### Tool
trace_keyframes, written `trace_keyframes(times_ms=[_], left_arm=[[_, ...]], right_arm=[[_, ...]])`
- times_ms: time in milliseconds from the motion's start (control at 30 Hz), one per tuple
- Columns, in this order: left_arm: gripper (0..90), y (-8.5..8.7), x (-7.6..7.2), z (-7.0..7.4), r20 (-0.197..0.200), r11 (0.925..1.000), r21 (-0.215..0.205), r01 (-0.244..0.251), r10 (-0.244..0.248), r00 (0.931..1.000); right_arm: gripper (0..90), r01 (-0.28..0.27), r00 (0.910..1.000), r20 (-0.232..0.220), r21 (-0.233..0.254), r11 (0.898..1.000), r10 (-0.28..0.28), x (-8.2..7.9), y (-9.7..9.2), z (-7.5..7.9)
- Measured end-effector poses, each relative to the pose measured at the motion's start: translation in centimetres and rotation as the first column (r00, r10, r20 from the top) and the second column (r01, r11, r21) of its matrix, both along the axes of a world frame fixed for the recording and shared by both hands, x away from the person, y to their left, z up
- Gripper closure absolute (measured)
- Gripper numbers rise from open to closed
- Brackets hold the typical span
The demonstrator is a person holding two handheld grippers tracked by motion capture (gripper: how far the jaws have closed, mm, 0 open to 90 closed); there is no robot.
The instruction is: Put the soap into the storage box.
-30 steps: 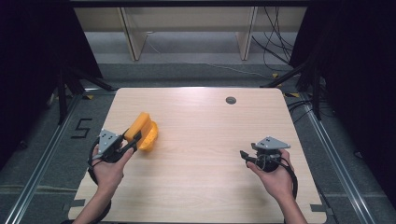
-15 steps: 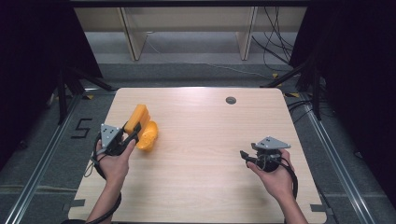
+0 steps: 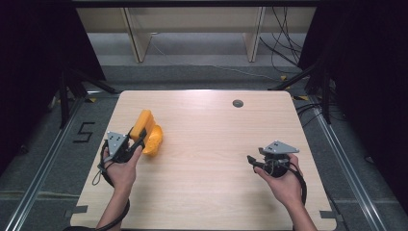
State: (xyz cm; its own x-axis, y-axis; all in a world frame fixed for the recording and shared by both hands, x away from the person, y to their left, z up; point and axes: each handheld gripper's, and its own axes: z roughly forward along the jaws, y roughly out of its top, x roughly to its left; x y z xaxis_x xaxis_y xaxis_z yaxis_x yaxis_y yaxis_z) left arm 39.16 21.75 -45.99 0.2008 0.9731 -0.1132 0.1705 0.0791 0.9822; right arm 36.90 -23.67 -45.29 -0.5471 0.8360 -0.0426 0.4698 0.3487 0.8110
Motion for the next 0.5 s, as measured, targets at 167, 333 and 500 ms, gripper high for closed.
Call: trace_keyframes(times_ms=[167, 333, 500], left_arm=[[60.3, -0.2, 0.5, -0.8, -0.011, 1.0, -0.003, -0.006, 0.006, 0.9999], [60.2, -0.7, 0.7, -1.3, -0.021, 0.9999, 0.012, -0.004, 0.004, 0.9998], [60.2, -0.9, 0.9, -1.9, -0.027, 0.9997, 0.022, 0.003, -0.003, 0.9996]], right_arm=[[45.4, 0.003, 1.0, -0.002, -0.004, 1.0, -0.003, 0.0, 0.1, 0.0], [45.4, 0.0, 1.0, -0.002, -0.008, 1.0, 0.0, 0.0, 0.1, 0.0], [45.3, 0.002, 1.0, -0.003, -0.009, 1.0, -0.002, 0.0, 0.1, 0.0]])
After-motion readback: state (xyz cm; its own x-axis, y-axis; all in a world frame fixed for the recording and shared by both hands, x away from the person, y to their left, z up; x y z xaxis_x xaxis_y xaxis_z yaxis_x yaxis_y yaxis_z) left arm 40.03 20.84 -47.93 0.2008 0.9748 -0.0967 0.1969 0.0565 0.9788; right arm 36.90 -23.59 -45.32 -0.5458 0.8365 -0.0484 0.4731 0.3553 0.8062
